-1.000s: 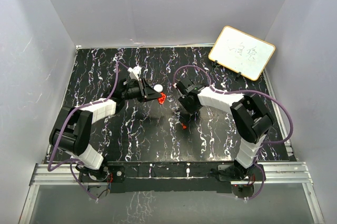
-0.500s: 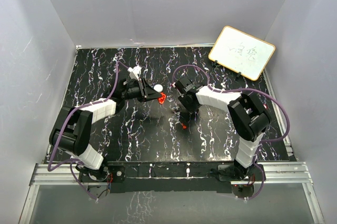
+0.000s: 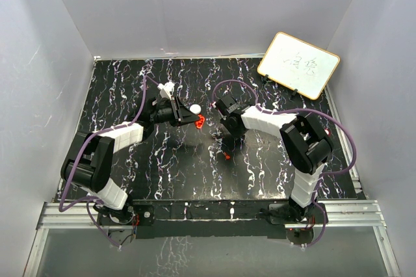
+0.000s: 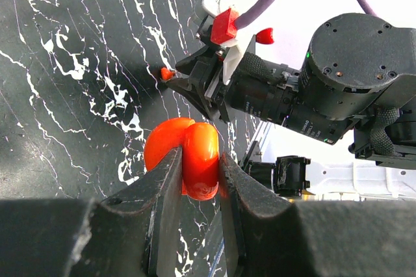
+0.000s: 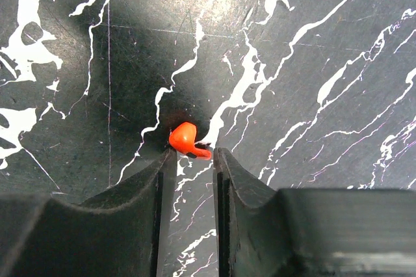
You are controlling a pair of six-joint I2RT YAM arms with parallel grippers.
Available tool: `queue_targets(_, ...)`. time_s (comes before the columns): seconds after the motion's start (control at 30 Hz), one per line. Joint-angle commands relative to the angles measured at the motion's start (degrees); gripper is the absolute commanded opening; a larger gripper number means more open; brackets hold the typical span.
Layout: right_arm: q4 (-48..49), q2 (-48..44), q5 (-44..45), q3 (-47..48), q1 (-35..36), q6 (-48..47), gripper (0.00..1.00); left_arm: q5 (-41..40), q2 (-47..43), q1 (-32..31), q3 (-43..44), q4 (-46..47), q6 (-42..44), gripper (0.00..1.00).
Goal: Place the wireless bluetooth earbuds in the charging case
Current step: Pick up the earbud from the center of the board.
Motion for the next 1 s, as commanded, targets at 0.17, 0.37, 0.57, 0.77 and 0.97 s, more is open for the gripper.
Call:
queue_targets(0.17,2.0,0.9,0.1,2.5,0.0,-0.6,0.23,1.6,-2.1,-0.2,-0.9,1.4,0.2,0.00)
queue_targets(0.37,2.0,1.2,0.1,2.9,0.0,-0.8,0.22,1.6,-1.9,-0.2,-0.6,0.8,0.7,0.00)
queue_targets(0.57,1.8,1.4,0.2,3.0,0.1,-0.8,0.18,1.6,-1.9,-0.2,-0.5,0.9,0.5,0.00)
queue_targets(0.77,1.9,0.9,0.3,2.8,0.1,-0.7,0.08,1.5,-1.7,-0.2,-1.0,1.3,0.3,0.00)
queue_targets(0.97,5.4,-3.9,-0.4,1.4,0.1,-0.2,0.00,2.1,-2.2,-0.2,-0.2,0.4,0.3,0.00)
